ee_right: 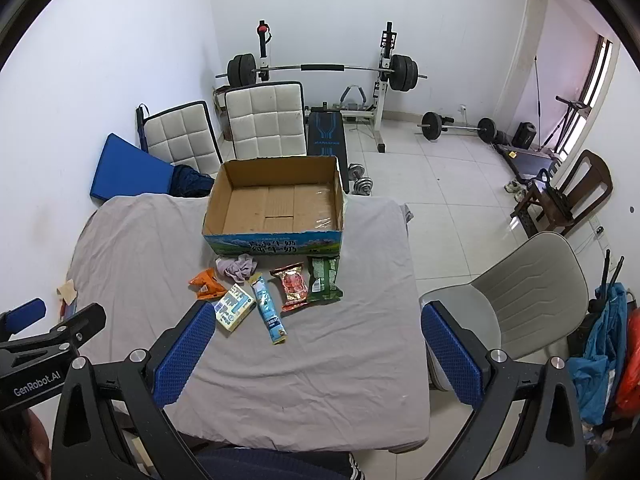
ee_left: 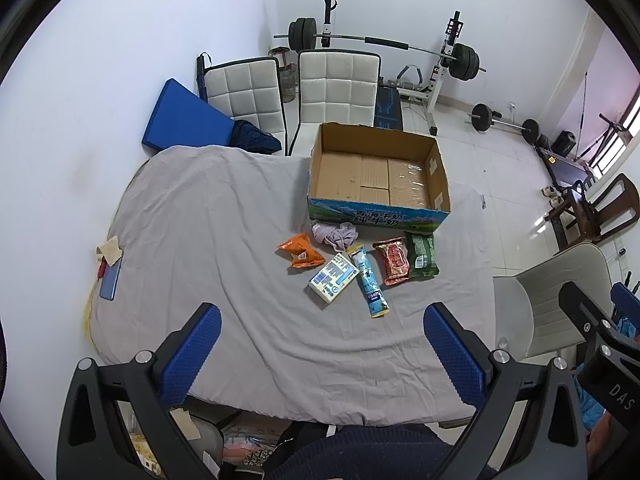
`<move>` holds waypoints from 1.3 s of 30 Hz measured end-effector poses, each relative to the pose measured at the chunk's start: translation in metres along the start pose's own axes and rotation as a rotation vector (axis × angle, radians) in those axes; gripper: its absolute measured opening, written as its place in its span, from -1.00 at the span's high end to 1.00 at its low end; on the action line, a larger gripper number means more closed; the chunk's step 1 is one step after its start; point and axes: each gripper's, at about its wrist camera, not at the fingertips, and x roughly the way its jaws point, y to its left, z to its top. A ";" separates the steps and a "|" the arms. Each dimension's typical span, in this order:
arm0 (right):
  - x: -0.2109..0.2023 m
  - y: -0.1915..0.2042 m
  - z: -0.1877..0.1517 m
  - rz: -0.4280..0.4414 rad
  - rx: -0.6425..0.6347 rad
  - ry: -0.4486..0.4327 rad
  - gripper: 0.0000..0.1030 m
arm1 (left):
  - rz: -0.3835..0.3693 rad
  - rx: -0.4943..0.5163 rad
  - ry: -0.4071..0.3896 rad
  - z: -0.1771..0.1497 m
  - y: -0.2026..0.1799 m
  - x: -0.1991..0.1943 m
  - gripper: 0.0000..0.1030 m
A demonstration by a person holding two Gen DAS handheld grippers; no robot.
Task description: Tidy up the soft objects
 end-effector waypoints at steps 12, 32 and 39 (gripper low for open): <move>0.001 0.000 0.000 -0.003 0.001 -0.004 -1.00 | 0.004 0.002 -0.004 0.003 0.000 0.000 -1.00; 0.005 0.000 -0.001 -0.008 0.014 -0.013 -1.00 | 0.008 0.002 -0.025 0.006 0.002 -0.003 -1.00; 0.003 -0.002 0.000 -0.009 0.013 -0.015 -1.00 | 0.008 0.002 -0.024 0.005 0.001 -0.003 -1.00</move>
